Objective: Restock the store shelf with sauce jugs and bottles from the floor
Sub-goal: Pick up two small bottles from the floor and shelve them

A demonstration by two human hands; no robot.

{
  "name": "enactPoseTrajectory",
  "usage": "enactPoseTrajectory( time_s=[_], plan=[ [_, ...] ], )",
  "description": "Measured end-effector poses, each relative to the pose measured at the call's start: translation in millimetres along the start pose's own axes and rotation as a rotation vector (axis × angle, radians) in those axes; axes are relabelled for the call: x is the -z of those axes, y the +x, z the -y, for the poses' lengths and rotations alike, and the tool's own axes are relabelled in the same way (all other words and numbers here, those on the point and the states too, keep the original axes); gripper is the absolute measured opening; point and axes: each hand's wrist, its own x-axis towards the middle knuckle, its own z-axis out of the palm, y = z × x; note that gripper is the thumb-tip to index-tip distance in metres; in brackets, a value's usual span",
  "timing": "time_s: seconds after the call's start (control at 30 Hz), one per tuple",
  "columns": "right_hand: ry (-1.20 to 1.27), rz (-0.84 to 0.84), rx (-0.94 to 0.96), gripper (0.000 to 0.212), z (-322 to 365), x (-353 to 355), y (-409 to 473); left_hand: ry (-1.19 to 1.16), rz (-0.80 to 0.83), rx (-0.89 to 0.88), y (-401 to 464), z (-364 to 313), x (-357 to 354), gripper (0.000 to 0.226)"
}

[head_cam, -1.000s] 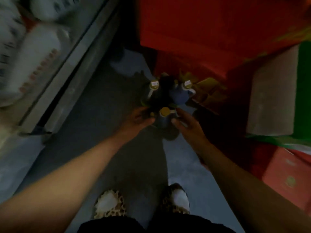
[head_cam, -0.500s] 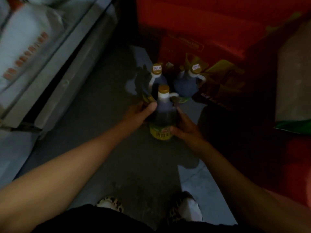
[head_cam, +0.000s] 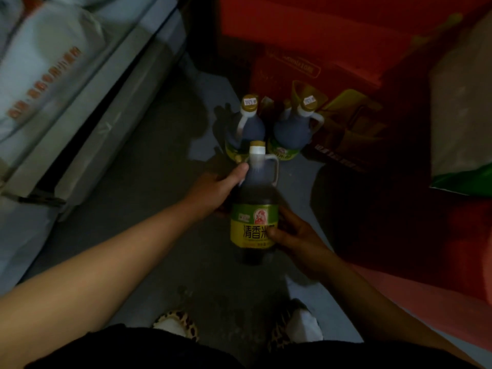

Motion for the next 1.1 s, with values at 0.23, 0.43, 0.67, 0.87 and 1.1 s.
enactPoseTrajectory(
  time_s=[0.23,0.43,0.67,0.87,1.1],
  plan=[
    [-0.011,0.017,0.025,0.097,7.7,-17.2,0.8,-0.080,-0.052,0.011,-5.5,-11.7,8.4,0.052],
    [0.032,0.049,-0.008,0.114,4.1,-15.0,-1.9,-0.056,-0.026,0.050,-5.0,-12.9,6.3,0.050],
    [0.114,0.008,-0.035,0.127,14.9,-13.4,-8.9,-0.073,0.023,0.086,2.7,-10.6,-1.3,0.047],
    [0.142,0.004,-0.063,0.128,11.3,-10.2,-5.6,-0.083,0.044,0.030,14.2,-11.4,-13.0,0.032],
    [0.230,-0.034,-0.083,0.096,5.0,-4.0,-6.0,0.015,0.144,0.102,17.9,-3.9,-16.7,0.039]
  ],
)
